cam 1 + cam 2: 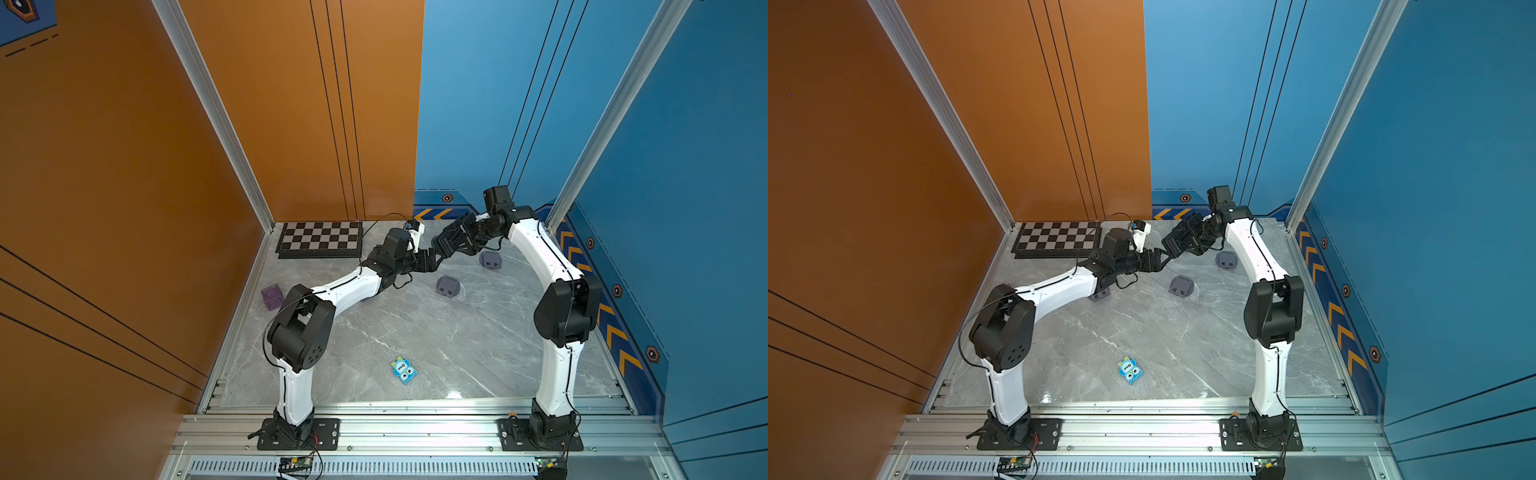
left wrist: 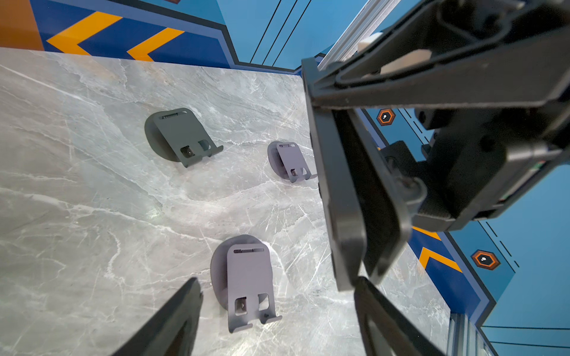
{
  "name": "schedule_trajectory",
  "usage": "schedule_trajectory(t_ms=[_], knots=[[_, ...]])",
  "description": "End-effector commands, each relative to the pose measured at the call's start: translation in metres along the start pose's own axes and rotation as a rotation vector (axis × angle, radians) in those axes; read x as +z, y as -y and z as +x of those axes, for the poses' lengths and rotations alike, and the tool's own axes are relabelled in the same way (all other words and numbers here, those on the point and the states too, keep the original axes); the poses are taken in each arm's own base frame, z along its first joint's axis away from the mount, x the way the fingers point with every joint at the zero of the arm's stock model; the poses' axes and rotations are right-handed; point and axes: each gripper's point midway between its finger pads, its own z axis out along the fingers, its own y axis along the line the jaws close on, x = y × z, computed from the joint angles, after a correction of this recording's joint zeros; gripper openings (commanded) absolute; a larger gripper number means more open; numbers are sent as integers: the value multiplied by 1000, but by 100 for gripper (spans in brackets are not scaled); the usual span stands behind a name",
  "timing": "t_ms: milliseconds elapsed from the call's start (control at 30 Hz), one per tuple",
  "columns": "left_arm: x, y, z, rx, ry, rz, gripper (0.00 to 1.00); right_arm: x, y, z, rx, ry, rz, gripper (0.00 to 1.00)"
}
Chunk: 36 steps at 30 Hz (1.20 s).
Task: Open the phone stand
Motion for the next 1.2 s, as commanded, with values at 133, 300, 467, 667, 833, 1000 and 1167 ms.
schedule_trajectory(t_ms=[133, 300, 467, 667, 833, 1000, 1167], knots=[[-7, -12, -16, -2, 47, -26, 85, 8, -15, 31, -40, -101, -22, 19], [-12, -27, -28, -15, 83, -70, 84, 7, -20, 41, -53, -111, -28, 19], [-20, -41, -48, -42, 163, -121, 83, 12, -21, 52, -49, -130, -21, 19], [-30, -40, -71, -68, 251, -111, 79, 22, -24, 67, -51, -147, -12, 19], [-35, -30, -83, -82, 282, -50, 67, 33, -23, 75, -27, -167, -9, 17], [-44, -33, -86, -90, 296, -63, 42, 39, -28, 77, -11, -168, -26, 15], [-46, -37, -84, -98, 279, -48, 0, 42, -33, 79, -2, -168, -39, 15]])
